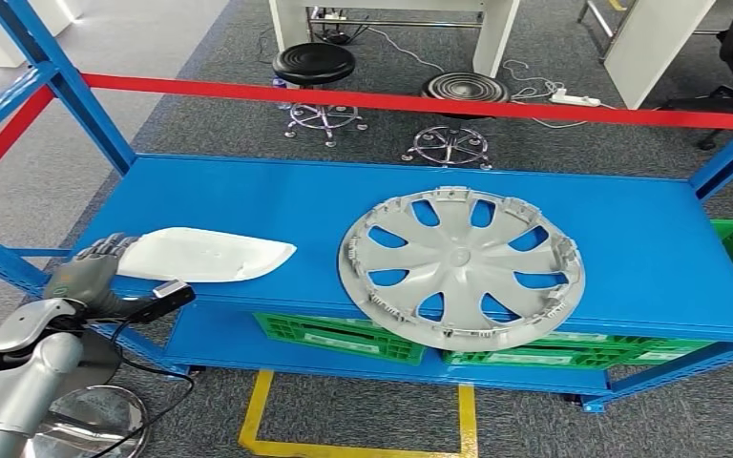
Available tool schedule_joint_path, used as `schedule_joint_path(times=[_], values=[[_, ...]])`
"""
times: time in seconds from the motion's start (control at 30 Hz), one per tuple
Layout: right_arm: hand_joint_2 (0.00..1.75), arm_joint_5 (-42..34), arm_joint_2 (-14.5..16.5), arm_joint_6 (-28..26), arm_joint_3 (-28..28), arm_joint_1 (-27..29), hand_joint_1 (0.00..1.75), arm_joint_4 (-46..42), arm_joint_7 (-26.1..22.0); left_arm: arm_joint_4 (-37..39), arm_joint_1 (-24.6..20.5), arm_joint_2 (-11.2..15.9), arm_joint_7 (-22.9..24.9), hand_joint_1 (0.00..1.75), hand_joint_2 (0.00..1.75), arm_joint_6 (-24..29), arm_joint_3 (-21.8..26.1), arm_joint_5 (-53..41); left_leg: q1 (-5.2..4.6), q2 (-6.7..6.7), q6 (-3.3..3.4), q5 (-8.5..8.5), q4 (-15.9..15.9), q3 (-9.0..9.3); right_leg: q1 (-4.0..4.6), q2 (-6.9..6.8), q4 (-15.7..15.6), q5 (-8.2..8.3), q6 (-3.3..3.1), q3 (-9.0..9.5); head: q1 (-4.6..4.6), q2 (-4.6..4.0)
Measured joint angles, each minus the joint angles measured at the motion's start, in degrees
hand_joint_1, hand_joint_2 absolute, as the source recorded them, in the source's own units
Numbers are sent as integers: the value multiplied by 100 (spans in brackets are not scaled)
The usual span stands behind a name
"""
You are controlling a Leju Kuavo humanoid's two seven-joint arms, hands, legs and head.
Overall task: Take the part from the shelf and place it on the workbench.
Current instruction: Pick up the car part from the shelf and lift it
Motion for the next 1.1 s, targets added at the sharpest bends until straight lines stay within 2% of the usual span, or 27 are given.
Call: schedule_joint_path(times=[0.37,1.1], values=[[175,130,0,26,-1,-24,0,0,0,397,-287,11,-233,0,175,344,-219,-351,0,-7,3,2,0,0,-1,-16,-1,-3,1,-45,0,0],[175,284,0,60,-22,-32,0,0,10,545,-413,2,-397,0,175,492,-551,-488,-1,-36,14,19,0,0,-3,-47,-1,-3,4,-50,-1,0]])
